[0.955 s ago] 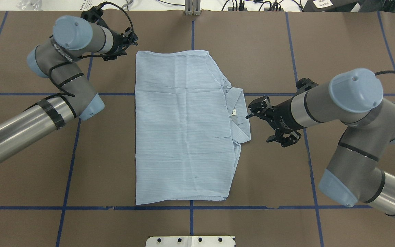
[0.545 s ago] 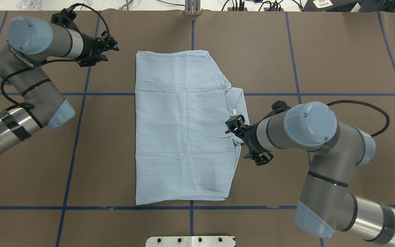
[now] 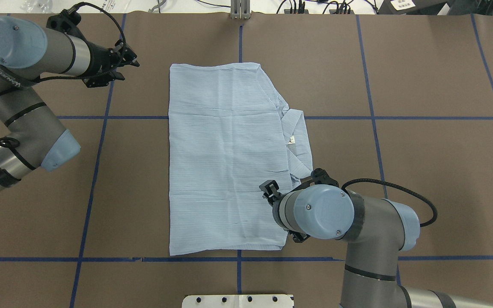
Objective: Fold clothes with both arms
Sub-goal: 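Move the right gripper to the shirt corner nearest the robot while the left gripper withdraws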
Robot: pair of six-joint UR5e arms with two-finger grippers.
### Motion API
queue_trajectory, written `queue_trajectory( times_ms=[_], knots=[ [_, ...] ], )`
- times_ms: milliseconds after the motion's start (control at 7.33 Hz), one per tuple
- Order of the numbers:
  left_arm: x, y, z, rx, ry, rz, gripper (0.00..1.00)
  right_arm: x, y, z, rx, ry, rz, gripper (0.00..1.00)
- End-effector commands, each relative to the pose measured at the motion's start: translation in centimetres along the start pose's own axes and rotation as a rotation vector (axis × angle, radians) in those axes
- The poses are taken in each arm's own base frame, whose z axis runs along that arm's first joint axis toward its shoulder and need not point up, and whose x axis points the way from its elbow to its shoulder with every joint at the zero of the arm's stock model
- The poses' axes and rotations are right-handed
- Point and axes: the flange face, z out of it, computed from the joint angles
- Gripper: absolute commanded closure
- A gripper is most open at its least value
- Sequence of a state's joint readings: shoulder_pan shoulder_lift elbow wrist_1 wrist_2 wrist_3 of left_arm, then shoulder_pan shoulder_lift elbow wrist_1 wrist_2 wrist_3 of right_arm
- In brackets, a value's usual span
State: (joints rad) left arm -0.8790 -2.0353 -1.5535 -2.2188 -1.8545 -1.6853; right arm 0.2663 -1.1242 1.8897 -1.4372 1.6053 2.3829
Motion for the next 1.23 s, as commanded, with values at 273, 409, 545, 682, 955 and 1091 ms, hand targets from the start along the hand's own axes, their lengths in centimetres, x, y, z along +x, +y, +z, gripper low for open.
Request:
queue_trajectory(
  times_ms=[273,409,545,682,955,1091],
  knots=[
    [-0.2,0.4,0.2,-0.005,-0.006,-0.045,0.4,2.6,1.4,2.8,0.031,0.044,-0.018,0.03],
    [-0.1,0.4,0.1,-0.003,-0.004,-0.045,0.4,2.8,1.5,3.0,0.033,0.049,-0.02,0.04],
    [-0.2,0.4,0.1,-0.003,-0.004,-0.045,0.4,2.9,1.5,3.6,0.043,0.056,-0.02,0.06],
    [-0.2,0.4,0.1,-0.002,-0.004,-0.046,0.4,2.9,1.5,3.6,0.043,0.056,-0.02,0.06],
    [0.0,0.5,-0.2,-0.003,0.0,-0.045,0.4,2.7,1.7,3.5,0.04,0.053,-0.016,0.2],
    [-0.7,0.5,-0.5,-0.002,-0.001,-0.045,0.4,2.9,1.7,3.6,0.04,0.055,0.002,0.45]
  ],
)
